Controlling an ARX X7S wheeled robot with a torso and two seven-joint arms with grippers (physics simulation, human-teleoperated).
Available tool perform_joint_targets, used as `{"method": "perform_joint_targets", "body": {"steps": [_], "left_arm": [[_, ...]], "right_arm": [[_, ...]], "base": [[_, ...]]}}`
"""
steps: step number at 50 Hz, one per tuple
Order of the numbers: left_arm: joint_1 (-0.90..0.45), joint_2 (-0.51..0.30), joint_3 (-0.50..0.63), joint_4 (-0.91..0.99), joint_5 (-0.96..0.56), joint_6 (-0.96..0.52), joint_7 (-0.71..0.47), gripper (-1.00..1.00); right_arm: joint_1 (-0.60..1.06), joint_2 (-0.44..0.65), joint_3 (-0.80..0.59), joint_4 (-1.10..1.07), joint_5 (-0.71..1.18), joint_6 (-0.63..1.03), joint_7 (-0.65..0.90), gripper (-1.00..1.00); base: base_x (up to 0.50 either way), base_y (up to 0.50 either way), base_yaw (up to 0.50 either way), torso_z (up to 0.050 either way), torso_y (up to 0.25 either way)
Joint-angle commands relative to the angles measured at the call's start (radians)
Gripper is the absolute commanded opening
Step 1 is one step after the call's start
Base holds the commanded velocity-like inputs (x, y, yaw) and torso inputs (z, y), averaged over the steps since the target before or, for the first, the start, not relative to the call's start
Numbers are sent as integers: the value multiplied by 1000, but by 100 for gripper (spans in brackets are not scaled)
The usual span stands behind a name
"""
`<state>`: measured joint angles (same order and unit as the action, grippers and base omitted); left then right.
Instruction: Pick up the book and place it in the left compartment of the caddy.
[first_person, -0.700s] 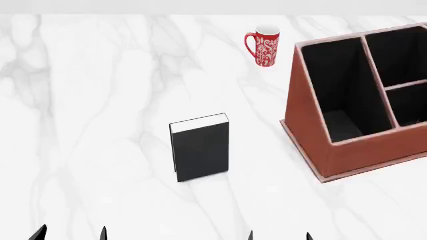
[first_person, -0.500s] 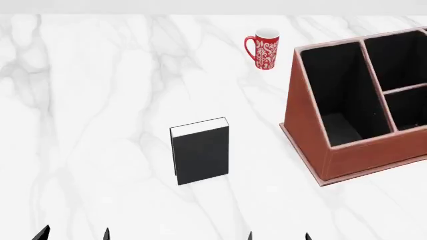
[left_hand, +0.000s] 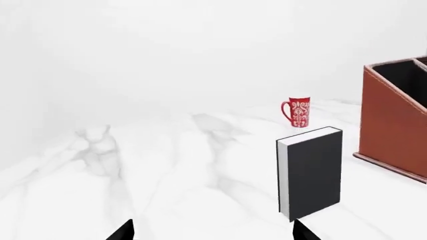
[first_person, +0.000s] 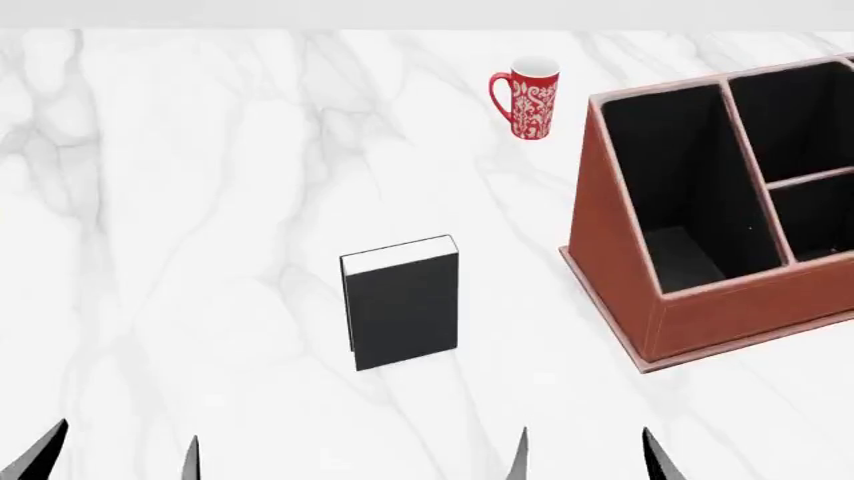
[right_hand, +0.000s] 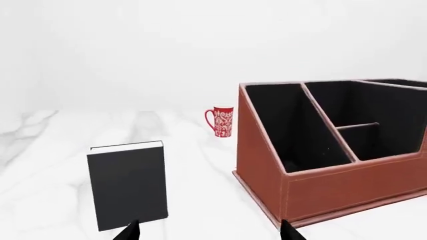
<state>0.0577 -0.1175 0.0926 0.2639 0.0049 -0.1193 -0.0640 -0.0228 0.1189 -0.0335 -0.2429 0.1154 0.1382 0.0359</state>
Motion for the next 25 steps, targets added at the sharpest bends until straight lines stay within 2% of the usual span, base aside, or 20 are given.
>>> {"method": "perform_joint_targets", "body": {"steps": [1, 14, 25], "left_arm": [[24, -66, 9, 262, 55, -127, -13, 100], [0, -104, 4, 497, 108, -261, -23, 100], [-21, -121, 8, 717, 169, -392, -26, 100]], "right_arm": [[1, 59, 10, -236, 43, 129, 4, 100], [30, 115, 63, -495, 111, 288, 38, 100], [76, 152, 170, -765, 239, 448, 95, 100]], "base": [[0, 0, 0, 0, 0], [0, 0, 0, 0, 0], [0, 0, 0, 0, 0]]}}
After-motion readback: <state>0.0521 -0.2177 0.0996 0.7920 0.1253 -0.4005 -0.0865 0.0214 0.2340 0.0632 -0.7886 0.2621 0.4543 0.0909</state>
